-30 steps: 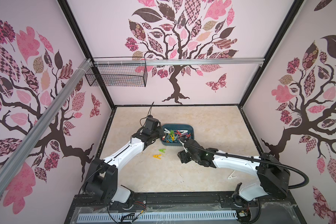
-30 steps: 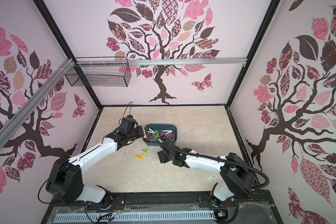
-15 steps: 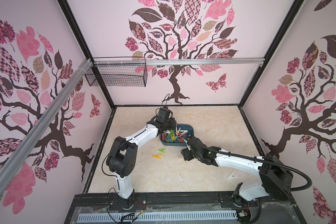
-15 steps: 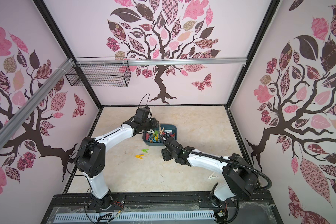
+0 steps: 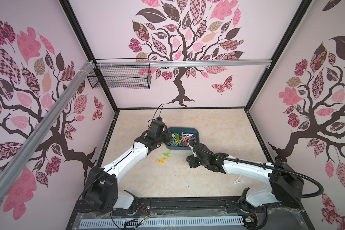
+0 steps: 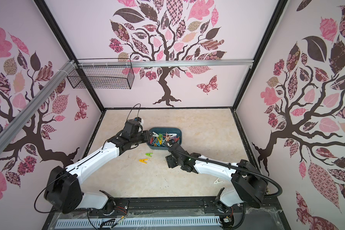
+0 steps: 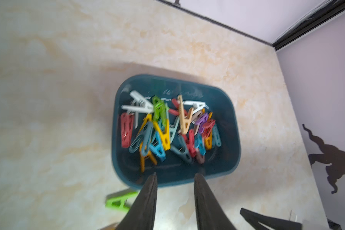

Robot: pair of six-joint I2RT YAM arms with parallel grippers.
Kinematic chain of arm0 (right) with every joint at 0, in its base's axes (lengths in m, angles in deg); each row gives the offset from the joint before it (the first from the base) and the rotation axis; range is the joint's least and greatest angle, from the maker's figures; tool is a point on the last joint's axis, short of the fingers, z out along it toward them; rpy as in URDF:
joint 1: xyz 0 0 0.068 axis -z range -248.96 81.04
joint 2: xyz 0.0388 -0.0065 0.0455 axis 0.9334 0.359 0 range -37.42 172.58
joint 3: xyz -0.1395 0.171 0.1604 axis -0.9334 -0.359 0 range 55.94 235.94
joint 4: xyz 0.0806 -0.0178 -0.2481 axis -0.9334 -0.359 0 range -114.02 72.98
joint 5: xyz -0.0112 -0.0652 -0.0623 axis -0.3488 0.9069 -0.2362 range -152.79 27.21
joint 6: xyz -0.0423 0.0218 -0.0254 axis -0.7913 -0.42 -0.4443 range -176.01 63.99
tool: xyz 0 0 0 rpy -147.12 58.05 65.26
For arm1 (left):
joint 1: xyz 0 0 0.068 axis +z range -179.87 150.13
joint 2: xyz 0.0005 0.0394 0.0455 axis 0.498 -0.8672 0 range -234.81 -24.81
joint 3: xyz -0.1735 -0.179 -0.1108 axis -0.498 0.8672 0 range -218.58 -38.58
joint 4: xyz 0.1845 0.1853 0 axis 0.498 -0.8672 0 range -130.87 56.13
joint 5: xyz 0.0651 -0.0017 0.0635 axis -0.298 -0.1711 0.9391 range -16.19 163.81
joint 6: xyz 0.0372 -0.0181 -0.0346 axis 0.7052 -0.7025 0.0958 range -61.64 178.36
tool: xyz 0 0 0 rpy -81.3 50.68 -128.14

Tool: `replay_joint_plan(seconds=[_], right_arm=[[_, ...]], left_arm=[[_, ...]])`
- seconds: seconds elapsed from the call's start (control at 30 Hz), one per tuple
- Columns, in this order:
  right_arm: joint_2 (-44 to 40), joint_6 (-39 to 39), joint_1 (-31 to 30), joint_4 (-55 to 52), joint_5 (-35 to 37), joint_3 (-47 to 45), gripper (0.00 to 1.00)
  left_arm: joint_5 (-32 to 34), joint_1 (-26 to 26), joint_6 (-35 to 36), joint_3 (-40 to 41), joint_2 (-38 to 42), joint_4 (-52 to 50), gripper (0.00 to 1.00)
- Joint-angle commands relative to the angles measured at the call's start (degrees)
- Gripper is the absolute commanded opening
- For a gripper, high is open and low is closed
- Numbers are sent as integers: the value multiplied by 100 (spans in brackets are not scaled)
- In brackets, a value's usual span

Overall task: Put the clothespins into the storage box
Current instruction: Place the clothespin in the storage box, then adjust the clothespin at the center of the board.

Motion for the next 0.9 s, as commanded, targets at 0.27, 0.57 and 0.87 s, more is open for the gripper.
replay_joint_plan(seconds=[0.27,0.57,0.87], right_arm=[[-22,-571,-907,657,-221,-85,71],[321,-406,-924,588,-246,141,71],[384,-330,-924,536,-175,146,71]], left_arm=[[192,16,-718,1974,1215,-486,39],[88,15,-656,2136,743,56,48],[525,6,54,1622,-86,166,48]])
